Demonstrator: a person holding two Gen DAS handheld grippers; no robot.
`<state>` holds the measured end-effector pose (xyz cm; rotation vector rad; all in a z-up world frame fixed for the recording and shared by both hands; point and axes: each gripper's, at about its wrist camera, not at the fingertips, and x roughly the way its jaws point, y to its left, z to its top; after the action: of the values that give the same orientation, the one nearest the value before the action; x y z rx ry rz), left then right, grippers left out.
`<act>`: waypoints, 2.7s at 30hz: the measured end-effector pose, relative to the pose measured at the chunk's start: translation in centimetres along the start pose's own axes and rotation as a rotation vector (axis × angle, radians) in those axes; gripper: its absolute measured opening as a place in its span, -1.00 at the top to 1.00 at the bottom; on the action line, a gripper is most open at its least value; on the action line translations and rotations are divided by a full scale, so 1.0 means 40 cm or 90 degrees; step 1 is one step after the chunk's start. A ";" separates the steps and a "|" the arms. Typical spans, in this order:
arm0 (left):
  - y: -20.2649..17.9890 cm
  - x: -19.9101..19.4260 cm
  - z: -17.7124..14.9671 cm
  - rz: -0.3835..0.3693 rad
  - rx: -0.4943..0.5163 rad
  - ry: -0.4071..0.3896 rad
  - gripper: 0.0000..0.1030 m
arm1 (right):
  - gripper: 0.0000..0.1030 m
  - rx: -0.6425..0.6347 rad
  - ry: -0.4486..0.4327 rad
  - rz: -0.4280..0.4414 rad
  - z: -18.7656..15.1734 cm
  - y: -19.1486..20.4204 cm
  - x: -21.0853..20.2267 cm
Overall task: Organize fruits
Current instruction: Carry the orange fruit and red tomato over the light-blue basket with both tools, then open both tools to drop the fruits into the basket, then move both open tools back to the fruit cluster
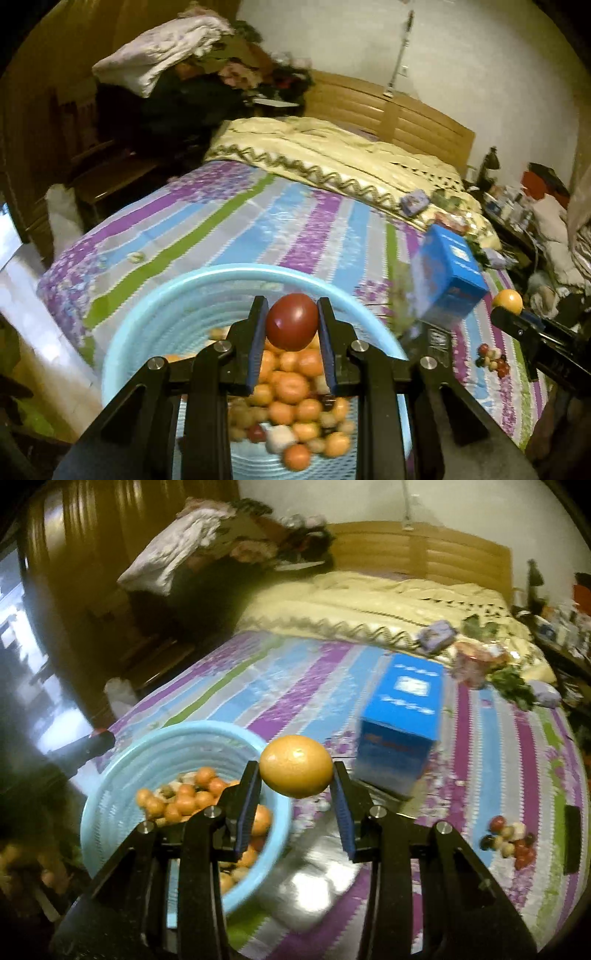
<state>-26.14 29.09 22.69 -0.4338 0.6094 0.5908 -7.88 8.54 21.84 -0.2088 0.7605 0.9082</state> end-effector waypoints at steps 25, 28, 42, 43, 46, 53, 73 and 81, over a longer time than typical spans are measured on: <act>0.217 0.106 -0.059 0.029 -0.037 0.086 0.48 | 0.25 -0.033 0.109 0.036 -0.010 0.198 0.158; 0.219 0.114 -0.060 0.026 -0.037 0.089 0.48 | 0.25 -0.035 0.113 0.035 -0.012 0.205 0.162; 0.213 0.127 -0.056 0.023 -0.030 0.093 0.48 | 0.25 -0.033 0.114 0.039 -0.010 0.212 0.165; 0.210 0.128 -0.056 0.024 -0.029 0.093 0.48 | 0.25 -0.033 0.115 0.040 -0.010 0.210 0.164; 0.206 0.130 -0.054 0.025 -0.027 0.095 0.48 | 0.25 -0.030 0.116 0.043 -0.011 0.208 0.167; 0.207 0.133 -0.056 0.029 -0.026 0.097 0.48 | 0.25 -0.027 0.117 0.049 -0.015 0.203 0.167; 0.198 0.139 -0.069 0.055 -0.016 0.093 -0.35 | -0.27 -0.036 0.118 0.065 -0.035 0.209 0.170; 0.193 0.131 -0.059 0.059 -0.020 0.085 -0.40 | -0.40 -0.080 0.044 -0.029 -0.028 0.200 0.112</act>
<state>-28.44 35.61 16.03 -0.4796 0.7518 0.6644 -12.92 15.79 19.16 -0.3687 0.7592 0.9100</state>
